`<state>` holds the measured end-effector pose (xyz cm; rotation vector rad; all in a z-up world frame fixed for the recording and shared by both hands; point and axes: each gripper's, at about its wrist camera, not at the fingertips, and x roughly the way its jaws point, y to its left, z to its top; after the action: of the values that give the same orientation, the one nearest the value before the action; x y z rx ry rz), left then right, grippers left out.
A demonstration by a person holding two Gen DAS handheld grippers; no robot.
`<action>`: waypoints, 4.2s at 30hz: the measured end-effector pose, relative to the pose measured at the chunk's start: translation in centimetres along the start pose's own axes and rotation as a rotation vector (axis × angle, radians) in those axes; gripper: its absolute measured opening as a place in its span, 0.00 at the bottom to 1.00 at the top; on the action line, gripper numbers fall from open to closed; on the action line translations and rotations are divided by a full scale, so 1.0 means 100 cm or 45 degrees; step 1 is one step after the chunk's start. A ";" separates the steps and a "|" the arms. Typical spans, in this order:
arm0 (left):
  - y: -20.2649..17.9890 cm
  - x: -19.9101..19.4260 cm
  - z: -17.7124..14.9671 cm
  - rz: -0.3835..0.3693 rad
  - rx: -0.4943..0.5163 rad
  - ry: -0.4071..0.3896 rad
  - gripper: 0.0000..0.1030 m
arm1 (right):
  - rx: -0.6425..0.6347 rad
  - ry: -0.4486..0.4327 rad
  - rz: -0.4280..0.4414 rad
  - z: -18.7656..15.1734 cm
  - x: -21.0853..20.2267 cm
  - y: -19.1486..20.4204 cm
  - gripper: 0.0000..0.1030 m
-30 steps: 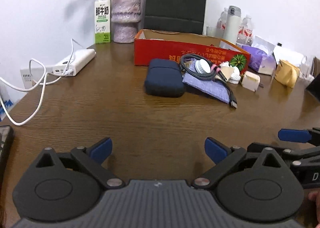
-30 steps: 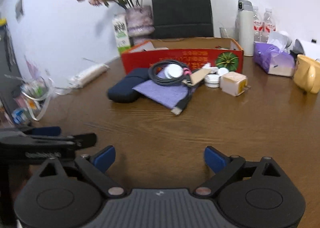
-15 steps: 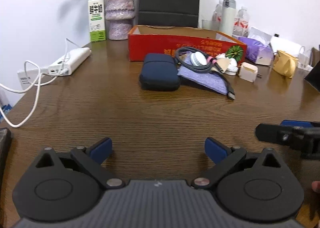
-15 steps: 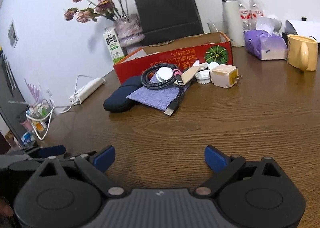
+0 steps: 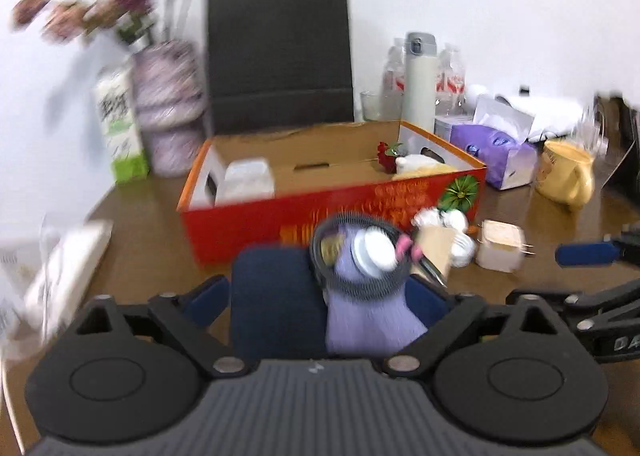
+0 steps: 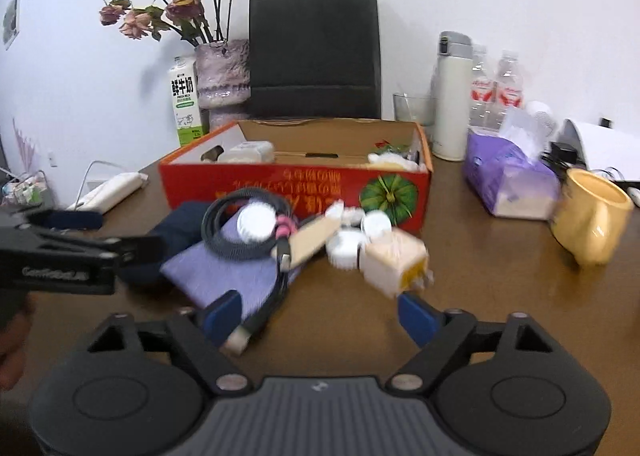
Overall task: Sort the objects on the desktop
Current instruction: 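Grasp the black braided cable with the left tool while the right tool grasps the white plug charger, then lift the cable and charger and carry both toward the cardboard box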
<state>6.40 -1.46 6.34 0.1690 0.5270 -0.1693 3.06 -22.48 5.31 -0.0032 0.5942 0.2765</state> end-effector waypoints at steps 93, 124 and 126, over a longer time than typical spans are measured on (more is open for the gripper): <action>0.025 -0.057 -0.022 -0.190 0.032 0.098 0.43 | -0.019 -0.143 0.049 0.023 -0.046 0.018 0.56; -0.009 -0.130 -0.058 -0.193 -0.329 0.038 0.17 | 0.004 0.046 0.025 -0.045 -0.028 0.041 0.37; -0.006 -0.136 -0.048 -0.202 -0.327 -0.001 0.17 | 0.022 -0.012 0.032 -0.043 -0.051 0.041 0.37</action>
<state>-7.66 0.53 9.17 -0.1240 0.5566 -0.2544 -4.39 -20.17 4.85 0.0226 0.5878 0.2958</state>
